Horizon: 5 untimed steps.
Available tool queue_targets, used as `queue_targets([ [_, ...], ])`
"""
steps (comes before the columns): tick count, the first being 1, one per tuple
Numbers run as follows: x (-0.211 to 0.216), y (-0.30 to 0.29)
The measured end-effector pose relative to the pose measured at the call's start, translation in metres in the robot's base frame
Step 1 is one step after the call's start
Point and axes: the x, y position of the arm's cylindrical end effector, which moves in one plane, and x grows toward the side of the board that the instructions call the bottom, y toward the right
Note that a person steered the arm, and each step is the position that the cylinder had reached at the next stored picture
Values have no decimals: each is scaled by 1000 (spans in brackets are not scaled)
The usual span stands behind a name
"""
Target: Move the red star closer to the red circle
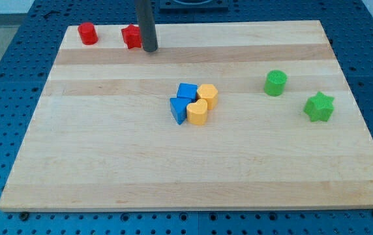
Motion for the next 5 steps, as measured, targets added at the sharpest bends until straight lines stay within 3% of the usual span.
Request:
queue_targets([
  [1, -5, 28],
  [2, -20, 14],
  [5, -32, -75],
])
